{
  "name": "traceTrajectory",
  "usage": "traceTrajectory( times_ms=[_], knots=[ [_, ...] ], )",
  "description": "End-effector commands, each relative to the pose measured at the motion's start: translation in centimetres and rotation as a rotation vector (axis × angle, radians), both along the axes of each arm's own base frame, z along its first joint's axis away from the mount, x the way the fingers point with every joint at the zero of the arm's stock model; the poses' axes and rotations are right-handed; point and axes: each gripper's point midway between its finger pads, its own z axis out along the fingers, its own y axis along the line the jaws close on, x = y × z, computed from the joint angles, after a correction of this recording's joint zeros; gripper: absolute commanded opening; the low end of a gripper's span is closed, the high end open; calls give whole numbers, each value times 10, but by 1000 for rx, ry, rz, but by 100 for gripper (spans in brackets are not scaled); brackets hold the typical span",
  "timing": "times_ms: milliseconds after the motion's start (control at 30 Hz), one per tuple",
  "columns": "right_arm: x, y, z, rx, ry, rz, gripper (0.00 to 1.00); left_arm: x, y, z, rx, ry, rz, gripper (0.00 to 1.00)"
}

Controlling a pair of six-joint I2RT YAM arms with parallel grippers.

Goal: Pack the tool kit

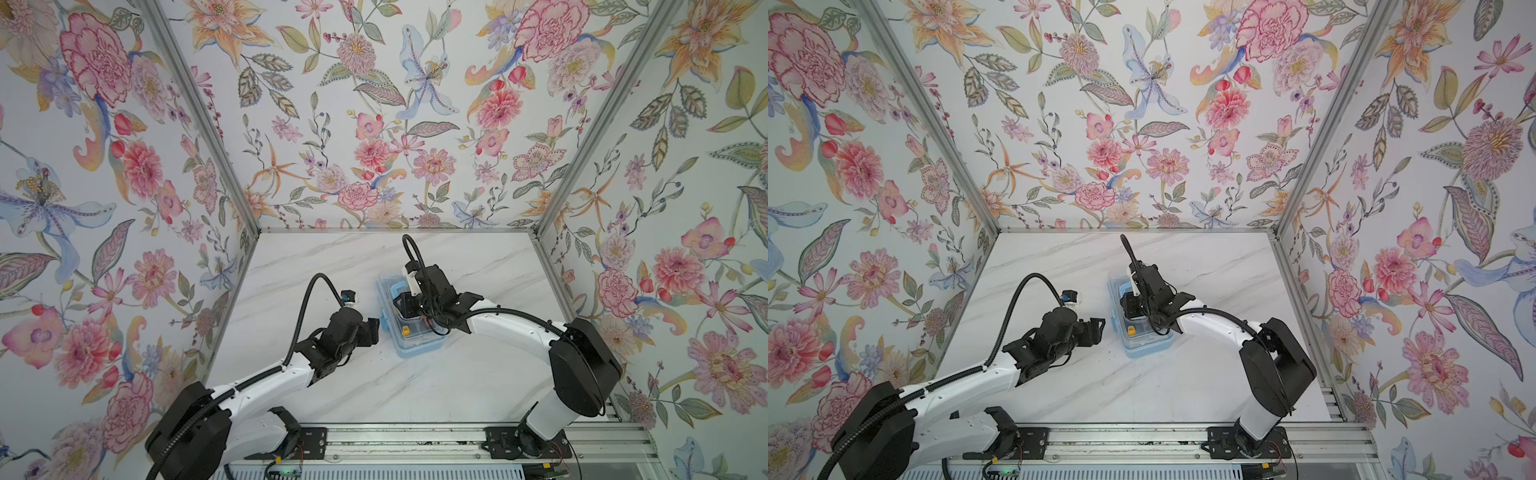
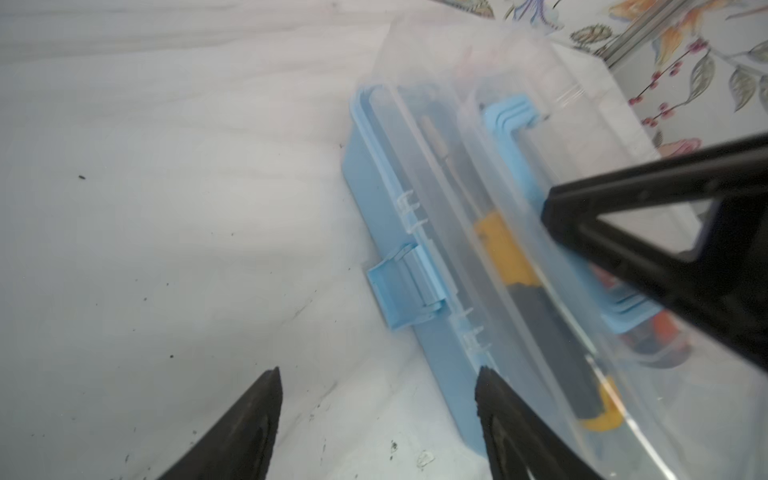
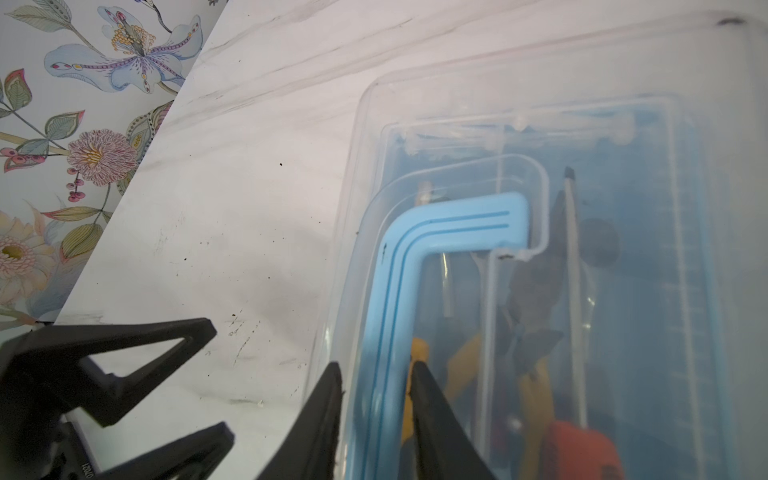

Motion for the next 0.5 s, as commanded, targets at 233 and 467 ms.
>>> traceTrajectory(
  times_ms=[233,467],
  knots=[
    [-78,-54,-115,-325,389,56,32,5,-8,-19,66,-153,5,75],
    [-78,-55,-120,-333,399,55,32,11,-22,-32,66,-171,-23,74]
  ],
)
